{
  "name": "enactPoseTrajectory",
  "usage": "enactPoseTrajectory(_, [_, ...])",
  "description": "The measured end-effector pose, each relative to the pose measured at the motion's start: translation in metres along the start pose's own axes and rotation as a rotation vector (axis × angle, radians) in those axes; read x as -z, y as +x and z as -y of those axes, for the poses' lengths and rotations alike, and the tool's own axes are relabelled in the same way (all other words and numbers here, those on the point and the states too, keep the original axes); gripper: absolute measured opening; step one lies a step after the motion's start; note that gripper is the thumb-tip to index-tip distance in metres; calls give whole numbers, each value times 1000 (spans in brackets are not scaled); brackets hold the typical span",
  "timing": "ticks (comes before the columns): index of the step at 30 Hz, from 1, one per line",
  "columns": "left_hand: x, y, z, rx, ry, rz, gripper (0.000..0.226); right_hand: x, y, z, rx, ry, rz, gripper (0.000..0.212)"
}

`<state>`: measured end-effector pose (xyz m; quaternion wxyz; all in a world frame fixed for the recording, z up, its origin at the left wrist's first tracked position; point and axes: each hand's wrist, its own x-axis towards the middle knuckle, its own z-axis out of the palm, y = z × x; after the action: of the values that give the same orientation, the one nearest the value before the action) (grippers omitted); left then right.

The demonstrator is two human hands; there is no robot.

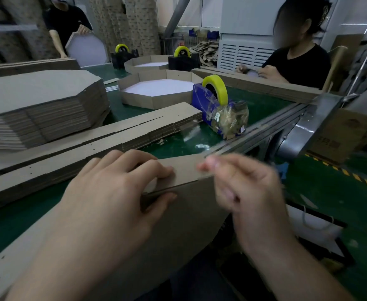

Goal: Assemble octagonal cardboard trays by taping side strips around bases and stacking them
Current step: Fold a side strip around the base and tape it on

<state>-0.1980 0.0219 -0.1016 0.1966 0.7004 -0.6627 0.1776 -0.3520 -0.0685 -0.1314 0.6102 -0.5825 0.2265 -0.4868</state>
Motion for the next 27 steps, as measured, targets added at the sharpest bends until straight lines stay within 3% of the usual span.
enactPoseTrajectory(3, [0, -3, 1, -4, 4, 0, 30, -17, -15, -19, -212, 128, -55, 21])
enactPoseTrajectory(5, [1, -4, 3, 0, -10, 6, 32, -24, -17, -25, -289, 187, -125, 33])
enactPoseTrajectory(11, [4, -6, 2, 6, -34, 26, 32, -33, -20, -28, -342, 210, -213, 44])
enactPoseTrajectory(17, [11, -7, 3, -55, -19, 91, 34, -24, -21, -30, -372, 161, -126, 69])
enactPoseTrajectory(22, [17, -10, 7, -28, 8, 186, 42, -15, -24, -31, -434, 156, 61, 20])
enactPoseTrajectory(27, [22, -3, -7, 63, -8, 154, 39, -15, -22, -34, -423, 189, 87, 15])
